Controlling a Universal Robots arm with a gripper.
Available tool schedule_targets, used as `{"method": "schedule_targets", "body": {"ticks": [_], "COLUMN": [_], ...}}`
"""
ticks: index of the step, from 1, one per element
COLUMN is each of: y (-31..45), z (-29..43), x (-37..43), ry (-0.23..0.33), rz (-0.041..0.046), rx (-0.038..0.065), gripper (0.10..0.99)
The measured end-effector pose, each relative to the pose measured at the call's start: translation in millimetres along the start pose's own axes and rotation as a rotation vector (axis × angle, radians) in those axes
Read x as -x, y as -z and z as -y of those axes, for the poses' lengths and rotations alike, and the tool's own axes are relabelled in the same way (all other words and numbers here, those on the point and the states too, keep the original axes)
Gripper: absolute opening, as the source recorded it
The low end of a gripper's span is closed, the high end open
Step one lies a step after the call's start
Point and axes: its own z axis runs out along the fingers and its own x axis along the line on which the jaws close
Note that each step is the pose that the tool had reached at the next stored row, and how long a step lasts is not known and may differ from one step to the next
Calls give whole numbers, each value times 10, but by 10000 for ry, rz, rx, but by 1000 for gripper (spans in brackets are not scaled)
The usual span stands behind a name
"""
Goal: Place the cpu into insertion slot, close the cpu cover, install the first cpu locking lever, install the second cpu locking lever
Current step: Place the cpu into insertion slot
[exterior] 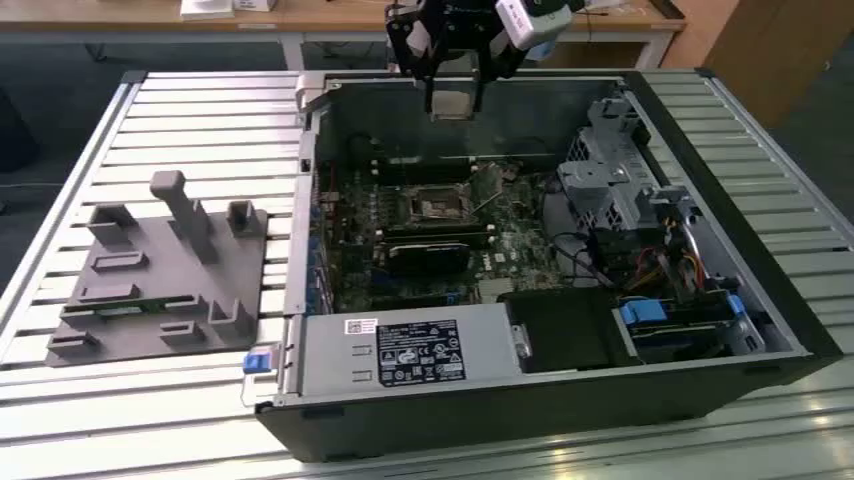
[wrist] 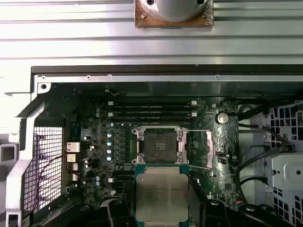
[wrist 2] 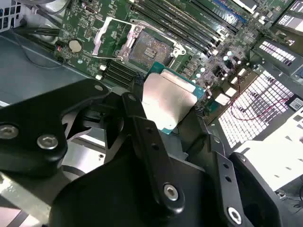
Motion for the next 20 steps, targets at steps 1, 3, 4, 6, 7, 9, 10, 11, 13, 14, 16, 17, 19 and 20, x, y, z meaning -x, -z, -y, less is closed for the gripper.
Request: {"method": "schedule_targets", "body": {"ticks": [1,3,4,6,7,9,10,11,13,14,16,17,19,20], "y": [0,0,0,0,0,0,0,0,-1,-2,-3,-4,-5,-7], "z": [0,0,0,0,0,0,0,0,0,0,0,0,0,0], "x": [0,0,0,0,0,0,0,0,0,0,0,0,0,0], "ry": [0,0,0,0,0,-34,-99,-193,-440,-586,-858,-994,-1381,-1640], "rz": [0,0,0,0,0,3,9,17,39,52,77,89,124,147], "rx": [0,0,0,0,0,0,2,3,8,9,14,14,18,21], "gripper": [541,541,541,541,541,541,541,541,541,541,541,541,541,541]}}
